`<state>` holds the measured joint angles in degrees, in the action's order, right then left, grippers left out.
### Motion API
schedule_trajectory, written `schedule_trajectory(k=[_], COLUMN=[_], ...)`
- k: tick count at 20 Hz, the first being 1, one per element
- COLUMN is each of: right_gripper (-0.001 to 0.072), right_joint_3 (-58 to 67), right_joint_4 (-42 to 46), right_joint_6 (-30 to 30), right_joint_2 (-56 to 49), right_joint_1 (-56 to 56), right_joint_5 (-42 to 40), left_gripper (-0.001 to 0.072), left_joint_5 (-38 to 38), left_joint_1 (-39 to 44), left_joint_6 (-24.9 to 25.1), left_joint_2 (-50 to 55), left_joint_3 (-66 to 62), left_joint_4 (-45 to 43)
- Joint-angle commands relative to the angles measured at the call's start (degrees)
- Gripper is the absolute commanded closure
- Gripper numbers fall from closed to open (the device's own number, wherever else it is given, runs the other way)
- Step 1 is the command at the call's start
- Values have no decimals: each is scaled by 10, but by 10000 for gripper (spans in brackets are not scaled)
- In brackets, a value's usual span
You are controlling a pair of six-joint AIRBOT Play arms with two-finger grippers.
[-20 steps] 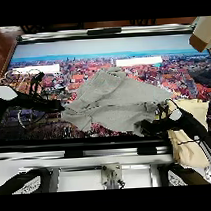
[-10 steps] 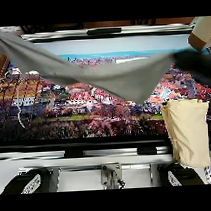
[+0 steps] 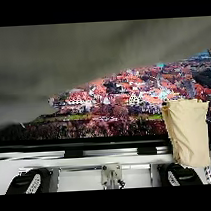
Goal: Fold the shirts.
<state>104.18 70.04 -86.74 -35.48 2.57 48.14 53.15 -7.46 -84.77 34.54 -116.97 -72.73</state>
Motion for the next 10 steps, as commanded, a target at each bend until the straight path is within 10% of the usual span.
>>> schedule_trajectory(k=[1,7,10], right_gripper=[644,644,644], right_joint_3=[14,-64,-202], right_joint_4=[24,81,111], right_joint_6=[-17,-28,-31], right_joint_2=[-26,-163,-217], right_joint_1=[0,0,0], right_joint_5=[112,359,266], left_gripper=[666,666,666], left_joint_5=[108,191,150], left_joint_1=[-1,-1,-1], left_joint_6=[-18,8,31], left_joint_2=[-2,11,35], left_joint_3=[23,265,417], left_joint_4=[-106,-130,-130])
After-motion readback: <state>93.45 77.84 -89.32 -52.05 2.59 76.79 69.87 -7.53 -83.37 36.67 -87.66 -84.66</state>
